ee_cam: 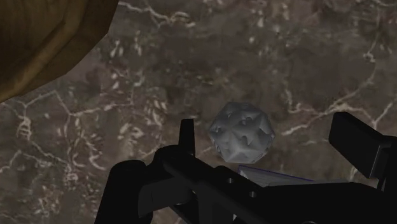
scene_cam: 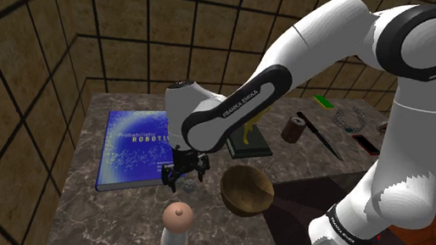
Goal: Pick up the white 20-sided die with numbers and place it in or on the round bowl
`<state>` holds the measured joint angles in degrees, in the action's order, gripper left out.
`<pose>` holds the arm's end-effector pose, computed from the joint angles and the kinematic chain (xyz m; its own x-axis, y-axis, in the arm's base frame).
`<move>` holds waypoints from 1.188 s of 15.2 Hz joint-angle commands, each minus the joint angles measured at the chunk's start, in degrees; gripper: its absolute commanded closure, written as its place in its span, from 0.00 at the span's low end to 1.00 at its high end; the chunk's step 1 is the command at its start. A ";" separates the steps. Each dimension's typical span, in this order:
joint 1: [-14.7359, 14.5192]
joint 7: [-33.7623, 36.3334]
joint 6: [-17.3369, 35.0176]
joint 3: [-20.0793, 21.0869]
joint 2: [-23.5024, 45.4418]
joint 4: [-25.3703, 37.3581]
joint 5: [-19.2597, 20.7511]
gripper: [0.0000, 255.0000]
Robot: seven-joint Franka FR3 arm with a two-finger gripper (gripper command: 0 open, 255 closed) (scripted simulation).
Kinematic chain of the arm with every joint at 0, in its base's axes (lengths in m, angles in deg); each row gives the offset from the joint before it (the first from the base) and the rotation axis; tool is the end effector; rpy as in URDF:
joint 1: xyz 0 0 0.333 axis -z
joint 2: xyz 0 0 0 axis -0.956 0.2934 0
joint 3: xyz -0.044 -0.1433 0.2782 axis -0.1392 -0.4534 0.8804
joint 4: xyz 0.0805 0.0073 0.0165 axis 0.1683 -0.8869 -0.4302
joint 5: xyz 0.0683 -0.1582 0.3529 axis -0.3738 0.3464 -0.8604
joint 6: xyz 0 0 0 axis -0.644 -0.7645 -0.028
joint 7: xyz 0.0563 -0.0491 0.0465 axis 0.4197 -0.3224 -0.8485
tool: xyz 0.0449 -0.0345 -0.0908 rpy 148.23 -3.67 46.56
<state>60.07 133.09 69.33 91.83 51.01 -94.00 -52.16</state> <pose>0.4122 0.3459 0.2112 0.9590 -0.1144 -0.2592 -0.1032 -0.9931 0.0564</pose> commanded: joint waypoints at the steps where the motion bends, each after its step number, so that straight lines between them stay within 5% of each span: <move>1: -0.03 0.03 0.14 -0.03 0.10 -0.02 0.06 0.00; 5: -0.03 0.03 0.13 -0.03 0.10 -0.02 0.05 0.00; 6: -0.03 0.03 0.13 -0.03 0.10 -0.02 0.05 1.00; 18: 0.45 -0.43 -1.75 0.58 -1.88 0.03 -0.94 1.00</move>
<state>60.40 132.91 67.84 92.11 49.69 -93.80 -52.69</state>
